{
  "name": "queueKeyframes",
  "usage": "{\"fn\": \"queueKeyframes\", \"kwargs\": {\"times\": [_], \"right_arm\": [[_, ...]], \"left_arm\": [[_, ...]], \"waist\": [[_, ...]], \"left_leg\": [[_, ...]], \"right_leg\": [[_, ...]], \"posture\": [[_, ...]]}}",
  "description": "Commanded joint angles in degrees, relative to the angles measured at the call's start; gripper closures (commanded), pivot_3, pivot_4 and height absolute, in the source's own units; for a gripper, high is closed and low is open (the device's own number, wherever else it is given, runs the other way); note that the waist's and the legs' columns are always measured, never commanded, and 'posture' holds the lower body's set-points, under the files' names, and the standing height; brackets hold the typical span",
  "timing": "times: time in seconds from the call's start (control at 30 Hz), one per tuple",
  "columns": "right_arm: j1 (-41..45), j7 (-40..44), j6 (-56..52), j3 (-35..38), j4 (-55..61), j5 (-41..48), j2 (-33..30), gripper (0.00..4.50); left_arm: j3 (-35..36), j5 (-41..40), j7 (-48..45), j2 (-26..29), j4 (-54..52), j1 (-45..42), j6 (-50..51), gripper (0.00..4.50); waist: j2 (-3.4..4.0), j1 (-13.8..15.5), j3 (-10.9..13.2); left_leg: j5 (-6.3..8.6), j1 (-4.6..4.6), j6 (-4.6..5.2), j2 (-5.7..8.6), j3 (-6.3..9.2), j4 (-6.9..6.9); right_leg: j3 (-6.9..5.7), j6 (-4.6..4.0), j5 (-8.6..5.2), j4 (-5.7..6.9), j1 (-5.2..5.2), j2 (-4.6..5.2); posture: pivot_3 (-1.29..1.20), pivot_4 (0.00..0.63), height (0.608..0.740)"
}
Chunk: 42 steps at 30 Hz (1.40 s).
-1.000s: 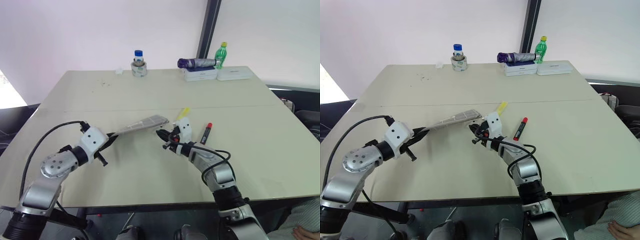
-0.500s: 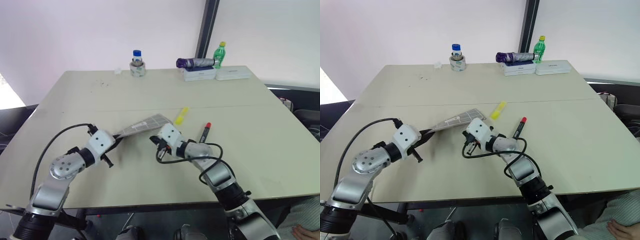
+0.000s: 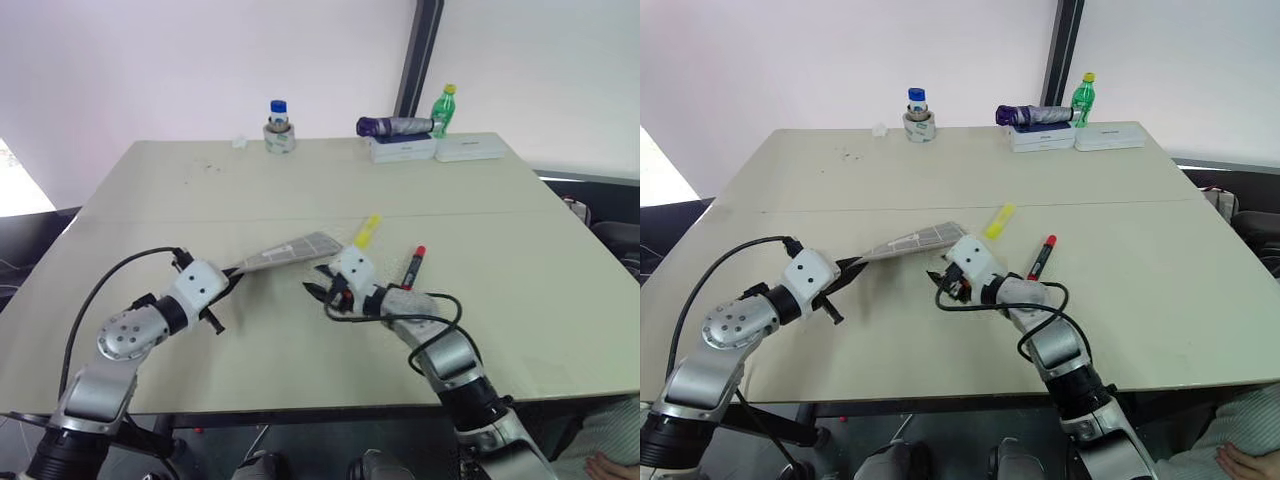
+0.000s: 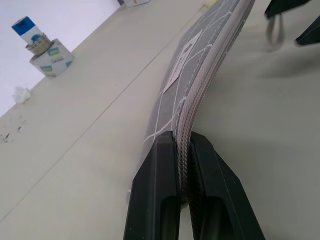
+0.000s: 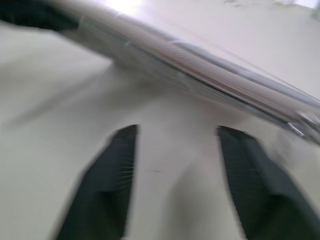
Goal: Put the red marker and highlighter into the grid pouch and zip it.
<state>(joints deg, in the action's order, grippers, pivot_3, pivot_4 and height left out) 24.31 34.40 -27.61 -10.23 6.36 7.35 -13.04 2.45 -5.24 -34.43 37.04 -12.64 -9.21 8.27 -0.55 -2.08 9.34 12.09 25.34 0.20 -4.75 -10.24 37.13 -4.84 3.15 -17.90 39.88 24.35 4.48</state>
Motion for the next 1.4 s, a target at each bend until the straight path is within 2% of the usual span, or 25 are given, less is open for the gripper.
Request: {"fn": "queueKeyframes", "kwargs": {"times": [0.03, 0.13, 0.23, 0.53, 0.7, 0.8, 1.03, 1.2, 1.33, 1.4], "right_arm": [[-1.5, 0.2, -3.3, 4.0, 5.2, 3.9, -1.6, 0.09], [-2.3, -1.2, -5.9, 7.7, 6.2, 7.2, -1.3, 0.03], [-1.6, -3.4, -5.9, 8.6, 4.4, 7.5, 0.1, 0.03], [4.6, -8.4, 1.9, 6.2, -9.7, 5.6, 8.9, 0.03], [8.5, -9.4, 5.1, 9.5, -17.0, 7.1, 11.1, 0.03], [9.3, -7.6, 5.8, 9.9, -17.5, 8.2, 10.8, 0.84], [7.3, -6.1, 4.4, 7.7, -13.1, 8.1, 9.7, 4.48], [5.5, -4.7, 4.2, 3.7, -9.9, 4.0, 5.1, 4.48], [4.2, -1.2, 5.4, -3.5, -6.5, -4.2, -4.2, 4.48], [4.5, -0.4, 5.1, -5.2, -5.3, -6.2, -6.8, 4.48]], "left_arm": [[1.9, -0.8, 0.9, -0.5, -2.7, -1.2, -0.1, 4.50], [1.7, -0.4, 0.7, -0.7, -2.4, -1.7, -0.1, 4.50], [1.3, -0.3, 0.4, -0.8, -2.2, -2.1, -0.3, 4.50], [0.7, -0.3, -0.3, -1.0, -3.0, -3.2, 0.9, 4.50], [0.9, -0.3, -0.4, -0.8, -4.6, -1.9, 1.5, 4.50], [1.4, -0.2, 0.1, -0.9, -5.3, -1.0, 1.8, 4.50], [1.0, 0.5, 0.8, -1.4, -5.3, -1.1, 1.8, 4.50], [0.8, 1.4, 1.1, -1.6, -4.2, -1.6, 1.0, 4.50], [0.0, 3.5, 1.1, -0.9, -2.9, -1.8, -0.9, 4.50], [-0.6, 4.5, 0.6, -0.6, -2.5, -1.6, -2.2, 4.50]], "waist": [[0.00, 0.0, 0.0], [0.00, -0.1, 0.0], [0.00, -0.3, 0.0], [-0.01, -0.4, 0.0], [-0.01, -0.1, 0.0], [-0.01, -0.1, 0.0], [-0.01, -0.4, 0.0], [-0.01, -0.2, 0.0], [-0.01, -0.2, 0.0], [-0.01, -0.3, 0.0]], "left_leg": [[0.01, 0.00, 0.02, 0.00, 0.00, -0.01], [0.11, 0.00, 0.19, 0.00, 0.02, -0.01], [0.11, 0.00, 0.19, 0.00, 0.04, -0.02], [0.05, 0.00, 0.09, -0.01, 0.03, -0.02], [-0.01, 0.02, 0.00, 0.02, 0.02, -0.02], [0.00, 0.02, 0.01, 0.04, 0.02, -0.02], [0.00, 0.02, 0.01, 0.00, 0.03, -0.05], [0.01, 0.02, 0.01, 0.01, 0.03, -0.06], [0.04, 0.02, 0.06, 0.04, 0.03, -0.05], [0.04, 0.02, 0.07, 0.03, 0.03, -0.07]], "right_leg": [[0.00, 0.00, 0.00, -0.01, 0.00, 0.00], [0.00, 0.00, 0.00, -0.01, -0.01, -0.01], [-0.01, 0.00, 0.00, -0.02, -0.01, -0.03], [-0.02, 0.00, 0.00, -0.02, -0.01, -0.06], [-0.01, 0.00, 0.00, -0.03, -0.01, -0.06], [-0.01, 0.00, 0.00, -0.05, -0.03, -0.03], [-0.01, 0.00, 0.00, -0.07, -0.02, -0.03], [-0.01, 0.00, 0.00, -0.09, -0.03, 0.00], [-0.01, 0.00, 0.00, -0.13, -0.03, 0.03], [-0.01, 0.00, 0.00, -0.13, -0.03, 0.02]], "posture": [[0.00, 0.150, 0.738], [0.00, 0.150, 0.738], [0.00, 0.150, 0.738], [0.00, 0.150, 0.738], [0.00, 0.150, 0.738], [0.00, 0.150, 0.738], [0.00, 0.150, 0.738], [0.00, 0.150, 0.738], [0.00, 0.150, 0.738], [0.00, 0.150, 0.738]]}}
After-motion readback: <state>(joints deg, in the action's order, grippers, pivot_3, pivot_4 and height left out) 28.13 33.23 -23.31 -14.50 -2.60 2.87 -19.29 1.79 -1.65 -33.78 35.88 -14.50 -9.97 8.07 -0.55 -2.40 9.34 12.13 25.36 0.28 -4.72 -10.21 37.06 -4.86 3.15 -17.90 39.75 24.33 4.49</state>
